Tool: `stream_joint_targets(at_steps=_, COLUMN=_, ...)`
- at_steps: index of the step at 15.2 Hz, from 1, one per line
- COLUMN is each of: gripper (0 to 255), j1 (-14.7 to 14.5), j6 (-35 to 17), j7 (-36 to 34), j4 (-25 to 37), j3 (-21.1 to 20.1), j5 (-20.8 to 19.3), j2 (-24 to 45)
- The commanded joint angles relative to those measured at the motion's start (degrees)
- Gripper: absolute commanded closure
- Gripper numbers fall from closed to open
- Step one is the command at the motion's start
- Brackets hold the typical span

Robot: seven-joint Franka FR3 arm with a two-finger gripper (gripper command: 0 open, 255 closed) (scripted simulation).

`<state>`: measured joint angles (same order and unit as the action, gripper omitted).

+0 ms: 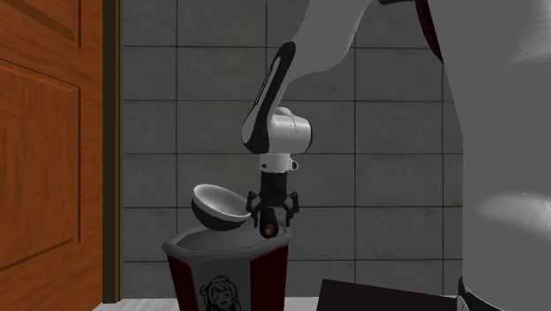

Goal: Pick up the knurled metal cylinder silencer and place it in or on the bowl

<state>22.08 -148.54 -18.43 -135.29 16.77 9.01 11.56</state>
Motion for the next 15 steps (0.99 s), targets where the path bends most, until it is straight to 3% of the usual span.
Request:
stream_joint_targets(at_steps=1, gripper=0, j1=-0.42, j6=0.07, j7=-0.03, j4=0.01, j3=-0.53, j5=0.13, j2=0.81)
stream_joint_targets(at_steps=5, gripper=0, j1=-0.52, j6=0.07, j7=0.00, j4=0.01, j3=-0.44, j5=0.17, j2=0.81)
stream_joint_targets(at_steps=6, gripper=255, j1=-0.64, j6=0.19, j7=-0.23, j4=0.06, j3=-0.47, j5=0.09, j2=0.73)
stream_joint_targets(at_steps=15, gripper=255, j1=-0.54, j6=0.07, j7=0.01, j4=0.01, j3=-0.42, j5=0.18, j2=0.81)
